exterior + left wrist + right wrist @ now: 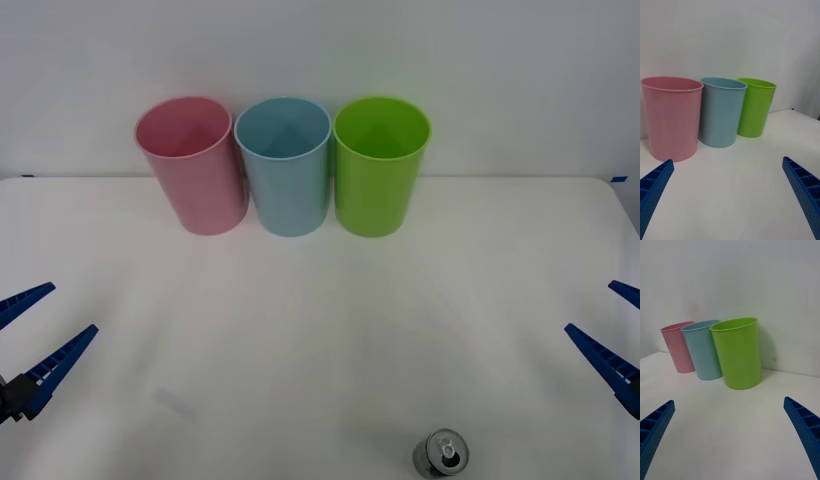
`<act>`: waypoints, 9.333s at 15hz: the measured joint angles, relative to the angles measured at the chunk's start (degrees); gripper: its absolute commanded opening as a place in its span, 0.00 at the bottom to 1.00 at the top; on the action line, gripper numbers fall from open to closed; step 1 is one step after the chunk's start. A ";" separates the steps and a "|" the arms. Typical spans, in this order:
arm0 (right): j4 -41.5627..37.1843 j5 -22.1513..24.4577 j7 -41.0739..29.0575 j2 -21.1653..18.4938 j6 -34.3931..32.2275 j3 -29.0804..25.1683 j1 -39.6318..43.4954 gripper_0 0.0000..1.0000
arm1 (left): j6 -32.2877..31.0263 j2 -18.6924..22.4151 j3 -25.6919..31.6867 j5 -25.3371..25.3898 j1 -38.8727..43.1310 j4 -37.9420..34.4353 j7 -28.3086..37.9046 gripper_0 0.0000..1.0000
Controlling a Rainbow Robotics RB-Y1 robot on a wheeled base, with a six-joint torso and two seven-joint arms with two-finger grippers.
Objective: Grasp the object on the table and drop it into the matching bin: aluminum can to the light blue bin, PET bottle to the pink bin.
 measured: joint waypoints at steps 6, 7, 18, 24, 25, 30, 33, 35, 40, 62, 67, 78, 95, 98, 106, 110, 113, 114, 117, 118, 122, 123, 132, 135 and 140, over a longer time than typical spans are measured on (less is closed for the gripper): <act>0.18 0.59 0.11 -0.90 0.43 1.40 0.20 1.00 | 0.00 0.00 0.00 0.00 0.00 -0.01 0.00 1.00; 0.17 0.57 0.16 -1.46 0.46 1.56 0.27 1.00 | 0.00 0.00 0.00 0.00 0.00 -0.01 0.00 1.00; 6.12 0.63 3.62 -12.91 -3.38 7.66 0.94 1.00 | 0.00 0.00 0.00 0.00 0.00 0.00 0.00 1.00; 6.40 8.50 5.96 -14.26 -6.61 8.80 0.24 1.00 | 0.00 0.00 0.00 0.00 0.00 0.00 0.00 1.00; 6.39 10.01 6.32 -14.29 -7.29 9.03 0.04 1.00 | 0.00 0.00 0.00 0.00 0.00 0.00 0.00 1.00; 6.48 13.83 7.67 -14.89 -13.18 10.92 -0.87 1.00 | 0.00 0.00 0.00 0.00 0.00 0.00 0.00 1.00; 6.42 14.48 8.65 -15.87 -14.72 13.07 -0.92 1.00 | 0.00 0.00 0.00 0.00 0.00 0.00 0.00 1.00; 6.41 14.62 9.40 -16.11 -15.76 14.37 -1.07 1.00 | 0.00 0.00 0.00 0.00 0.00 0.00 0.00 1.00; 6.44 14.64 11.90 -15.71 -16.27 19.05 -1.19 1.00 | 0.00 0.00 0.00 0.00 0.00 0.00 0.00 1.00; 22.76 15.21 31.65 -5.05 -16.55 28.03 -8.34 1.00 | 0.00 0.00 0.00 0.00 0.00 0.00 0.00 1.00; 22.71 16.68 32.82 -1.93 -14.82 28.10 -8.40 1.00 | 0.00 0.00 0.00 0.00 0.00 0.00 0.00 1.00; 22.76 16.83 34.20 -0.30 -13.09 29.82 -8.40 0.01 | 0.00 0.00 0.00 0.00 0.00 0.00 0.00 1.00; 18.21 11.19 32.65 -0.29 -11.41 30.44 -8.53 0.00 | 0.00 0.00 0.00 0.00 0.00 0.00 0.00 1.00; 14.18 8.87 27.61 -0.36 -9.01 30.44 -8.56 0.00 | 0.00 0.00 0.00 0.00 0.00 0.00 0.00 1.00; -0.40 4.15 11.15 -0.66 4.81 30.37 -8.51 0.00 | 0.00 0.00 0.00 0.00 0.00 0.00 0.00 1.00; -7.81 4.02 3.17 -0.72 12.16 30.36 -9.31 0.00 | 0.00 0.00 0.00 0.00 0.00 0.00 0.00 1.00; -10.21 4.04 -1.21 -0.71 14.93 30.43 -11.26 0.00 | 0.00 0.00 0.00 0.00 0.00 0.00 0.00 1.00; -10.46 4.04 -2.41 -0.67 15.33 30.43 -12.13 0.00 | 0.00 0.00 0.00 0.00 0.00 0.00 0.00 1.00; -10.56 4.75 -3.89 -0.65 17.02 30.56 -15.60 0.00 | 0.00 0.00 0.00 0.00 0.00 0.00 0.00 1.00; -10.56 4.97 -4.32 -0.65 18.20 30.85 -16.79 0.00 | 0.00 0.00 0.00 0.00 0.00 0.00 0.00 1.00; -11.17 6.65 -6.22 -0.70 27.30 34.24 -21.60 0.00 | 0.00 0.00 0.00 0.00 0.00 0.00 0.00 1.00; -11.39 7.42 -6.78 -0.68 30.59 35.61 -22.96 0.00 | 0.00 0.00 0.00 0.00 0.00 0.00 0.00 1.00; -6.27 20.92 -18.07 5.49 43.82 40.98 -36.11 0.00 | 0.00 0.00 0.00 0.00 0.00 0.00 0.00 1.00; -0.67 23.58 -18.31 8.59 44.62 40.91 -41.54 0.00 | 0.00 0.00 0.00 0.00 0.00 0.00 0.00 1.00; 10.10 29.33 -18.71 14.83 48.31 39.96 -50.55 0.00 | 0.00 0.00 0.00 0.00 0.00 0.00 0.00 1.00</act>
